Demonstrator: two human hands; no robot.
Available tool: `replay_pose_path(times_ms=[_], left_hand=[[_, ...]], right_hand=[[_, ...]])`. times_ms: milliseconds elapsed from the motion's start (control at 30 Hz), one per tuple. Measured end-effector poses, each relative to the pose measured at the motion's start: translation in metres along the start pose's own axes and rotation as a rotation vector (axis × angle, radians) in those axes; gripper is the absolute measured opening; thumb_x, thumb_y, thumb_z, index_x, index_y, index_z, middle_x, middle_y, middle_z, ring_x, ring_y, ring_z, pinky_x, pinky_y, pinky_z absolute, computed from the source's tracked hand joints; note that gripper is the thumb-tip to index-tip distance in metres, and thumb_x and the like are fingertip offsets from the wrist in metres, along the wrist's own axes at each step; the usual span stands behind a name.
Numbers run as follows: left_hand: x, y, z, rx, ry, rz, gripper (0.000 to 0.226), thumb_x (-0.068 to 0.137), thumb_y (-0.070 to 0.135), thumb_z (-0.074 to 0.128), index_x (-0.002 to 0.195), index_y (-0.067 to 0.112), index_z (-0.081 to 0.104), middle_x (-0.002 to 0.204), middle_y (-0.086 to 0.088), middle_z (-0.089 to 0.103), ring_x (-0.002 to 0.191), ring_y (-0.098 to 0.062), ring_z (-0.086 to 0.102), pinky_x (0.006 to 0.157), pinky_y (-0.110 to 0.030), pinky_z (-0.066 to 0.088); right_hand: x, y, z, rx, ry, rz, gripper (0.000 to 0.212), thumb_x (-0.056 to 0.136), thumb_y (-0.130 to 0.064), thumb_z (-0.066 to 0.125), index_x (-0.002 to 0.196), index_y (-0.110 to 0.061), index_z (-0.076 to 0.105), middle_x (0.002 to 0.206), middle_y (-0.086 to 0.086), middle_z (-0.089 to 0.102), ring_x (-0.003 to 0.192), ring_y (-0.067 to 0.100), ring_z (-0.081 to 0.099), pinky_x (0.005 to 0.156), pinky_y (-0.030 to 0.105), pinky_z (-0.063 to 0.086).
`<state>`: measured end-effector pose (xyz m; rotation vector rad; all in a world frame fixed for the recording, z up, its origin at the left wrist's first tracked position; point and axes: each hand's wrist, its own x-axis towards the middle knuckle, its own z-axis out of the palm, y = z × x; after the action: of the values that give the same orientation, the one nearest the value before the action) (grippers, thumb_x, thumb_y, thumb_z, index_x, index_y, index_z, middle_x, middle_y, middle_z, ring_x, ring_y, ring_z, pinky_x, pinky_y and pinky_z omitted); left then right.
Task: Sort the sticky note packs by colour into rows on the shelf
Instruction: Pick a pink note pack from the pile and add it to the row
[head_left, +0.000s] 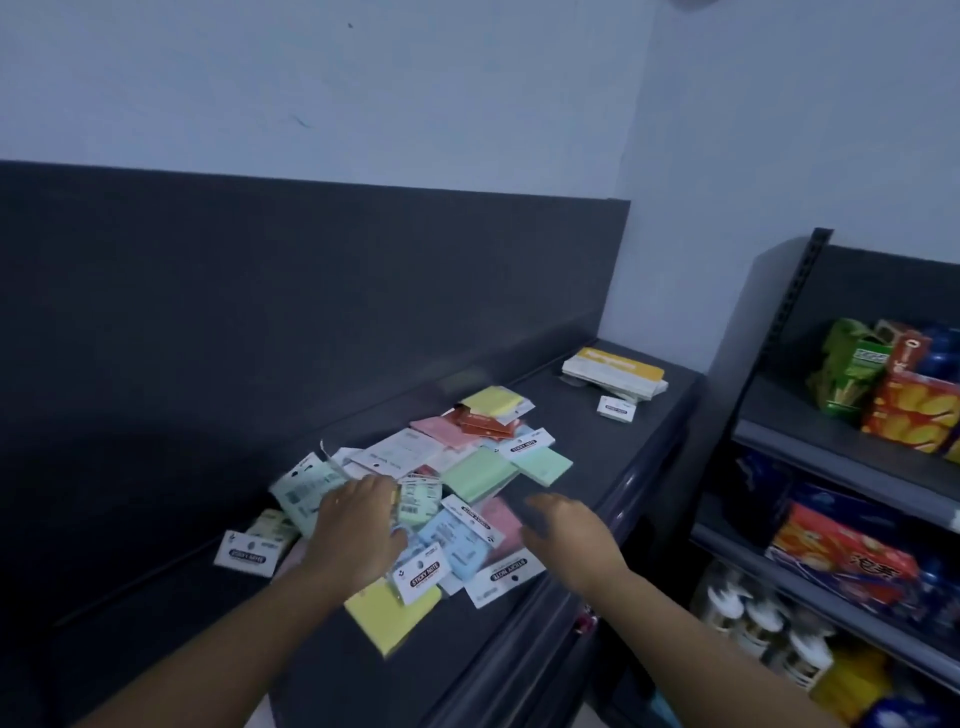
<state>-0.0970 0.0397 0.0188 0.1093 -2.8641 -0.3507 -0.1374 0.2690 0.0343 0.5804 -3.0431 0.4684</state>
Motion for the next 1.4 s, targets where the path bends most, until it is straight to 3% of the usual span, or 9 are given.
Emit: replay_pose_path(times_ms=[100,267,467,667,767,833,1033,1167,1400], left_hand=[[0.021,-0.001,0.008,0.010,-0.007,-0.062,0.033,0.086,0.030,0.054,0.116,0.019,0.048,0.117,0.002,0.055,0.111,-0.018,0.049,0.094,-0.032,0.036],[0.058,-0.001,0.027,0.024,0.048,-0.164,0.039,0.088,0.028,0.050,0.126,0.018,0.045,0.127,0.000,0.050,0.121,-0.018,0.042,0.101,-0.031,0.029],[0.096,0.002,0.042,0.105,0.040,-0.261,0.044,0.089,0.035,0.051,0.130,0.021,0.043,0.129,0.004,0.048,0.121,-0.015,0.042,0.102,-0.027,0.024],[0.078,-0.024,0.031,-0.024,0.315,-0.464,0.043,0.084,0.023,0.062,0.124,0.009,0.051,0.116,-0.007,0.057,0.112,-0.027,0.050,0.094,-0.033,0.031],[0.039,-0.040,0.017,-0.004,0.327,-0.499,0.043,0.082,0.038,0.047,0.117,0.013,0.052,0.110,0.000,0.054,0.105,-0.021,0.048,0.089,-0.027,0.025],[0.012,-0.049,0.007,0.033,0.315,-0.507,0.053,0.076,0.045,0.034,0.110,0.011,0.057,0.104,0.001,0.055,0.095,-0.019,0.050,0.083,-0.030,0.031],[-0.046,-0.046,-0.004,0.113,0.089,-0.437,0.036,0.076,0.042,0.036,0.086,0.020,0.063,0.092,0.006,0.059,0.084,-0.019,0.060,0.067,-0.024,0.046],[-0.048,-0.031,0.010,0.105,-0.148,-0.489,0.085,0.065,0.064,0.018,0.133,0.022,0.046,0.127,0.006,0.048,0.117,-0.012,0.046,0.093,-0.023,0.041],[-0.032,-0.018,0.010,-0.094,-0.359,-0.617,0.085,0.078,0.039,0.061,0.148,0.019,0.017,0.148,0.008,0.024,0.135,-0.014,0.026,0.108,-0.029,0.032]], right_hand=[[0.034,0.005,0.007,0.001,-0.024,-0.053,0.014,0.088,-0.022,0.049,0.096,-0.014,0.056,0.092,-0.001,0.056,0.086,0.021,0.058,0.068,0.031,0.047],[0.098,0.012,0.009,0.051,-0.045,-0.164,0.042,0.093,-0.024,0.051,0.133,-0.014,0.047,0.129,0.005,0.056,0.112,0.022,0.056,0.091,0.031,0.046],[0.168,0.025,0.017,0.058,-0.129,-0.367,0.037,0.091,-0.023,0.053,0.127,-0.013,0.052,0.128,0.006,0.057,0.111,0.023,0.057,0.091,0.032,0.047],[0.222,0.020,0.035,-0.002,-0.190,-0.480,0.024,0.089,-0.021,0.051,0.109,-0.011,0.058,0.110,0.006,0.062,0.101,0.023,0.059,0.074,0.027,0.042],[0.235,0.008,0.053,0.018,-0.217,-0.504,0.014,0.082,-0.020,0.053,0.094,-0.014,0.055,0.105,0.006,0.061,0.097,0.024,0.060,0.068,0.026,0.038],[0.241,-0.001,0.064,0.033,-0.231,-0.519,0.031,0.080,-0.020,0.055,0.110,-0.014,0.054,0.113,0.006,0.058,0.103,0.024,0.058,0.077,0.027,0.044],[0.244,-0.015,0.071,-0.061,-0.274,-0.566,0.059,0.085,0.000,0.045,0.140,-0.016,0.033,0.133,0.007,0.049,0.119,0.024,0.050,0.097,0.030,0.044],[0.239,-0.003,0.065,0.060,-0.205,-0.551,0.069,0.083,0.009,0.039,0.144,-0.024,0.032,0.137,0.004,0.049,0.117,0.020,0.053,0.099,0.028,0.042],[0.203,0.000,0.037,0.417,-0.097,-0.607,0.078,0.077,0.022,0.038,0.137,-0.027,0.043,0.116,-0.002,0.059,0.089,0.016,0.058,0.052,0.003,0.037]])
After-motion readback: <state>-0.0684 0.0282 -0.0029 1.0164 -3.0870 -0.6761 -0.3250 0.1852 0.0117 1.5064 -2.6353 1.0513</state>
